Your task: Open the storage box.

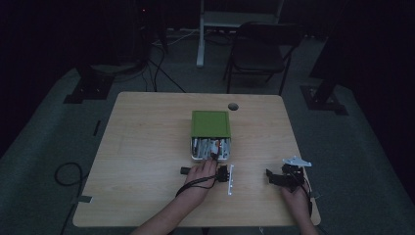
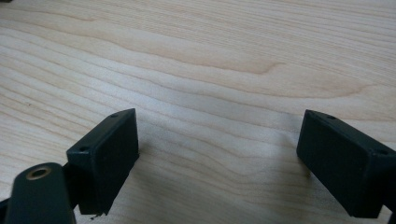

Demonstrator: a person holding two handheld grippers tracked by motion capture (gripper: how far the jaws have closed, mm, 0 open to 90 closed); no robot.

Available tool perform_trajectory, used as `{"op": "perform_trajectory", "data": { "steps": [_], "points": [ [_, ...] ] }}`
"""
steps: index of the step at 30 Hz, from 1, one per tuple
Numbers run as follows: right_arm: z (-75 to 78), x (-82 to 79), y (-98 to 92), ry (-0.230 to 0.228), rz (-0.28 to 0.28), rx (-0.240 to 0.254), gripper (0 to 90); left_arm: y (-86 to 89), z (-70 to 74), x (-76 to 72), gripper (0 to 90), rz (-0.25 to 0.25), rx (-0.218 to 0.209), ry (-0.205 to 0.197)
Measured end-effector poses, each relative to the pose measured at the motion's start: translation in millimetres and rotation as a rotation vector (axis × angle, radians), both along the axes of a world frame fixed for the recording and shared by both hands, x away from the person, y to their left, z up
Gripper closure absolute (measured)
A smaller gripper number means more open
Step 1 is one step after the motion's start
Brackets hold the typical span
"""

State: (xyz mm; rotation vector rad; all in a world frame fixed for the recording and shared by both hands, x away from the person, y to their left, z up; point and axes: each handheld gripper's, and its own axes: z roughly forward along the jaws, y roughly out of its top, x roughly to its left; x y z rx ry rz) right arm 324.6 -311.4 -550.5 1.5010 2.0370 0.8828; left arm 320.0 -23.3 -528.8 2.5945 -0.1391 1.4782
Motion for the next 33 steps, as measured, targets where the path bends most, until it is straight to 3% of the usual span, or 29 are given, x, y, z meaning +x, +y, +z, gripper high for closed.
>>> {"op": "perform_trajectory", "data": {
  "steps": [21,33],
  "points": [
    [0.0,0.0,0.0,0.001,-0.001,0.000,12.4,0.2,1.4,-30.4,73.7,-0.016,0.020,0.018],
    [0.0,0.0,0.0,0.000,0.000,0.000,12.4,2.3,3.3,-51.0,73.9,-0.036,0.021,0.051]
  ]
}}
